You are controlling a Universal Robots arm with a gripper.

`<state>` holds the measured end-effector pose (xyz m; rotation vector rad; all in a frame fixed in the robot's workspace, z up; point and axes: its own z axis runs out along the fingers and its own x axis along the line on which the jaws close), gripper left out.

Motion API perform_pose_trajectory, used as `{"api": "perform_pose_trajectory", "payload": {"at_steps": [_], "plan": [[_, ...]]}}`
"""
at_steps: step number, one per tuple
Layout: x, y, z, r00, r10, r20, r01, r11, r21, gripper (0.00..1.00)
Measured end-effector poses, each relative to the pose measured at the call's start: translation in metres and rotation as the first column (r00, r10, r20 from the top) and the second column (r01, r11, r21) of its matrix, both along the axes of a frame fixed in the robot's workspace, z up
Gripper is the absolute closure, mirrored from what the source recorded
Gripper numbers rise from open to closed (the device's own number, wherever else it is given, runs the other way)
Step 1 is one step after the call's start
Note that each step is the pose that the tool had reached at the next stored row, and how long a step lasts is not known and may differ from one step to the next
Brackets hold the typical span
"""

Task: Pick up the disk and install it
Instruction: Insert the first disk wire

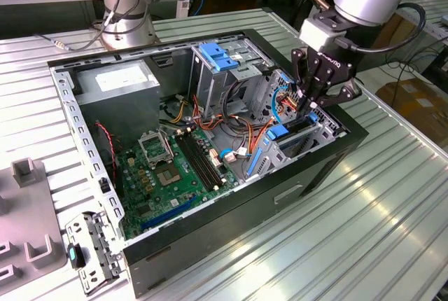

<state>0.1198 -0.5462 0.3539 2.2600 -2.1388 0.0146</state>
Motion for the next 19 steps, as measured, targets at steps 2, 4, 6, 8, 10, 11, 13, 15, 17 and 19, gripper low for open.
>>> {"api": "perform_pose_trajectory", "payload": {"at_steps": [2,4,6,8,10,11,13,15,17,19], "plan": [[-0.0011,-0.0004,0.0,1.0,0.0,0.0036,0.0,1.0,0.0,0.84],[-0.0012,-0.0006,-0.0003,0.9999,-0.012,0.0038,0.012,0.9999,0.0,0.84],[-0.0012,-0.0007,-0.0006,0.9996,-0.028,0.0038,0.028,0.9996,0.0001,0.84],[-0.0012,-0.0012,-0.001,0.9996,-0.028,0.0038,0.028,0.9996,0.0001,0.84],[-0.0012,-0.0024,-0.0018,0.9996,-0.028,0.0038,0.028,0.9996,0.0001,0.84],[-0.0012,-0.0026,-0.0022,0.9996,-0.028,0.0038,0.028,0.9996,0.0,0.84],[-0.0012,-0.0026,-0.0028,0.9996,-0.028,0.0038,0.028,0.9996,-0.0001,0.84],[-0.0012,-0.0028,-0.0035,0.9996,-0.028,0.0038,0.028,0.9996,0.0001,0.84],[-0.0012,-0.0033,-0.0043,0.9996,-0.028,0.0038,0.028,0.9996,-0.0001,0.84],[-0.0012,-0.0034,-0.0049,0.9996,-0.028,0.0038,0.028,0.9996,-0.0001,0.84]]}}
